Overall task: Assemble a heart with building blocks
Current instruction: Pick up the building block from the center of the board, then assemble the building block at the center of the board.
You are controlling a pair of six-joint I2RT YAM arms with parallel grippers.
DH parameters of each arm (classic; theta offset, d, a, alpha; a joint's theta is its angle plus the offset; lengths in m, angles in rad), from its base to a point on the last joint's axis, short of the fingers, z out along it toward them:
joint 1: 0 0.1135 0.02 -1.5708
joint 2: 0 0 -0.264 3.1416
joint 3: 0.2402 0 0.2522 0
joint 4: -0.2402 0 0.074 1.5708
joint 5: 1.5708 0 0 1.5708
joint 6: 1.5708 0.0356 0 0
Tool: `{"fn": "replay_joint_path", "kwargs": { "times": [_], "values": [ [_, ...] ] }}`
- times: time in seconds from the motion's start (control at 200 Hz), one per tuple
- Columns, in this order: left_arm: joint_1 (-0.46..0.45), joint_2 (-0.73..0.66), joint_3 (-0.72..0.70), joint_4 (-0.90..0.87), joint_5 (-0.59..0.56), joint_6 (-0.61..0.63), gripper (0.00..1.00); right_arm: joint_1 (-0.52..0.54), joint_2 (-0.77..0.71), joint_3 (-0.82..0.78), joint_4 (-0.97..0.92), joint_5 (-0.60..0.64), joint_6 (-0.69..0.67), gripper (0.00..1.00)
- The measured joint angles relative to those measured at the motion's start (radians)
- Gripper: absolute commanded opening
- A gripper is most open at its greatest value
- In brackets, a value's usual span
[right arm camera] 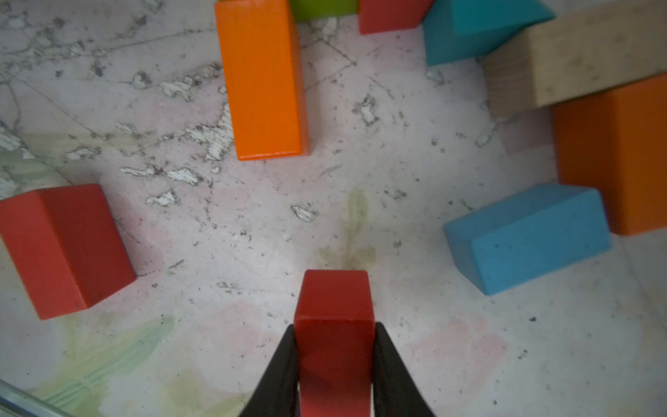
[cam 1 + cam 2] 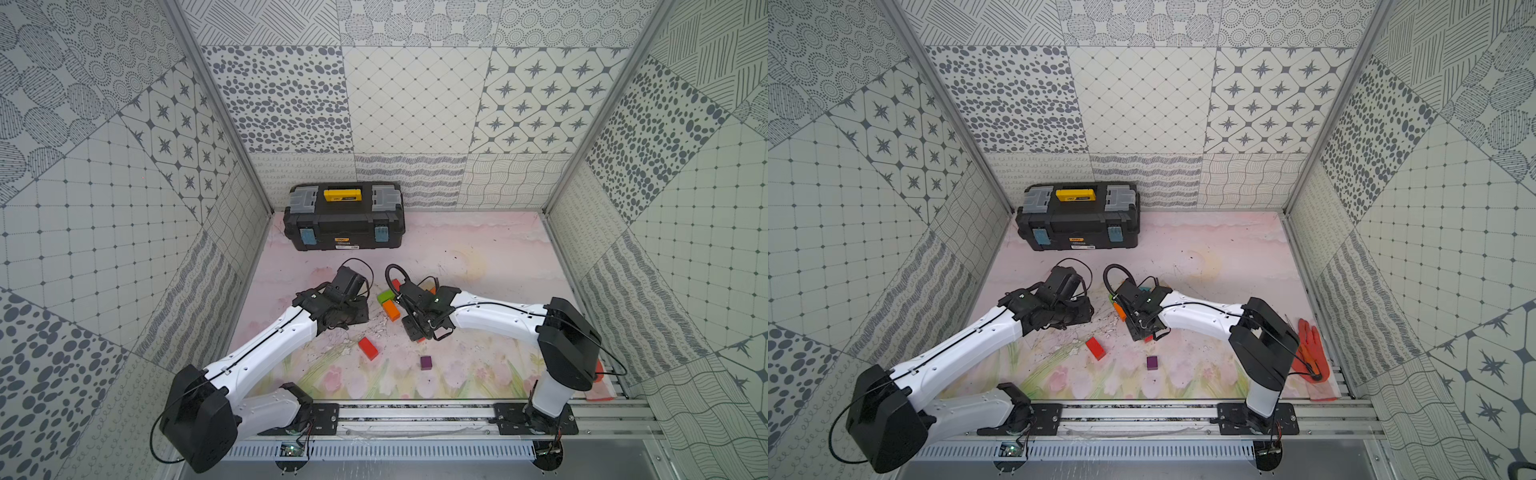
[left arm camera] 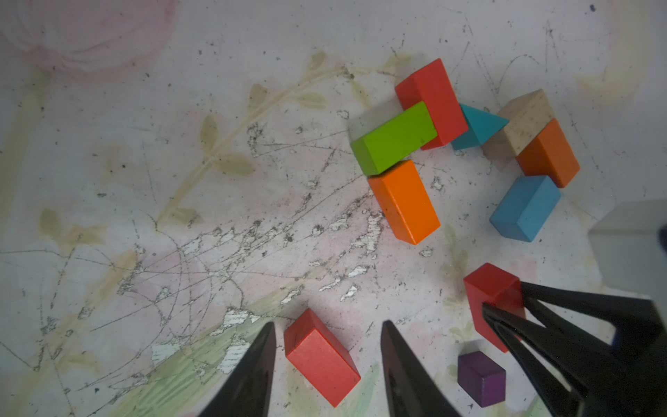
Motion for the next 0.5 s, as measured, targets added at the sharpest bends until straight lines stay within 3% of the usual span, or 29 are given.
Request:
{"fn": "replay_joint_path", "kwargs": {
  "times": [0.06, 0.15, 0.39, 0.5],
  "values": [
    [0.015, -0.013, -0.016, 0.000, 0.006, -0.008, 0.47, 0.001, 0.031, 0.008, 0.013, -0.006, -0.009, 0.60],
    [0.034, -0.023, -0.033, 0.000, 0.011, -0.020, 0.47, 0.001, 0.050, 0.009, 0.018, -0.009, -0.031, 0.64],
    [0.058, -0.019, -0.056, 0.006, 0.036, -0.037, 0.47, 0.000, 0.037, -0.022, 0.045, -0.023, -0.044, 0.50],
    [0.063, -0.011, -0.057, 0.011, 0.045, -0.041, 0.47, 0.000, 0.027, -0.039, 0.047, -0.031, -0.047, 0.47]
  ]
}}
